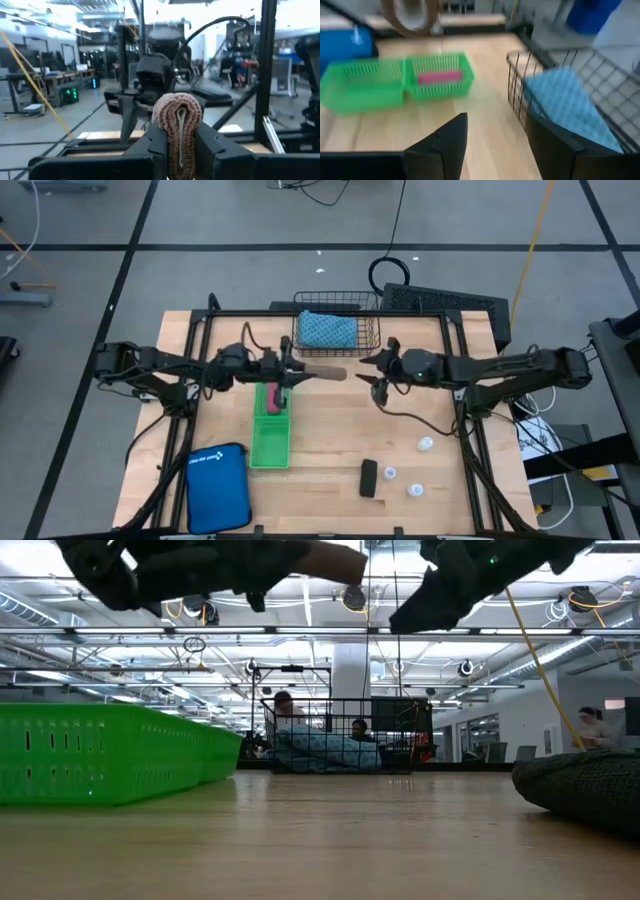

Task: Pick & Place Medicine items
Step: Put the brown bandage into the top green bin, then put the black bandage into the top green bin

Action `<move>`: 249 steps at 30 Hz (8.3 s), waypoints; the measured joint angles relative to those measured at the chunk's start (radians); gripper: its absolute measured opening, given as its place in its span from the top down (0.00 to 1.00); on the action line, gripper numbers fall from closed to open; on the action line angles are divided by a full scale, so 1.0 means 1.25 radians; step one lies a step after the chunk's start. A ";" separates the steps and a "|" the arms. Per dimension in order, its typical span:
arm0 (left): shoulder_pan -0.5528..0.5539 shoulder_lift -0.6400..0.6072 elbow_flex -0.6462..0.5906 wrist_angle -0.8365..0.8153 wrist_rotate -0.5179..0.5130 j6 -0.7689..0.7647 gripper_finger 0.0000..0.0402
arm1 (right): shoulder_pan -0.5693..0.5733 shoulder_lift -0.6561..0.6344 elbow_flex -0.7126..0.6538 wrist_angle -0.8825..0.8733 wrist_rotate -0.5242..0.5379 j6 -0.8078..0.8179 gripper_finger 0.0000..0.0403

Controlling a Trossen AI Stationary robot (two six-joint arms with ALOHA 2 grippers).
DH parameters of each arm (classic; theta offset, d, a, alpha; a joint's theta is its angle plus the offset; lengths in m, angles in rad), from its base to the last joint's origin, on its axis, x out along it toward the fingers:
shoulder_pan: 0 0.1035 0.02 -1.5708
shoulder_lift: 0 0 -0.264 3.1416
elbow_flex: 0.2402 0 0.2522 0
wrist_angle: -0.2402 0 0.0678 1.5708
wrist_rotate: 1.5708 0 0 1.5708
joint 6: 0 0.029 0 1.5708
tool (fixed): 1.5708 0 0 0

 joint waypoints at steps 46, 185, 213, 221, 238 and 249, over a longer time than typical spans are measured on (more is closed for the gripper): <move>0.001 0.001 -0.019 0.006 -0.003 -0.132 0.86 | -0.006 0.277 -0.084 0.827 -0.190 -0.094 0.82; -0.252 0.019 0.108 -1.013 -0.676 -1.214 0.85 | -0.006 -0.101 -0.085 0.164 -0.170 -0.115 0.77; -0.243 0.136 0.108 -1.036 -0.622 -1.282 0.67 | -0.006 -0.101 -0.084 0.168 -0.170 -0.115 0.77; -0.243 0.136 0.108 -1.036 -0.638 -1.273 0.45 | -0.006 -0.101 -0.084 0.165 -0.170 -0.115 0.78; -0.204 0.005 0.108 -1.033 -0.580 -1.091 0.38 | -0.006 -0.101 -0.084 0.159 -0.170 -0.115 0.77; -0.196 -0.219 0.108 -0.965 -0.486 -0.832 0.34 | -0.006 -0.101 -0.084 0.141 -0.170 -0.115 0.77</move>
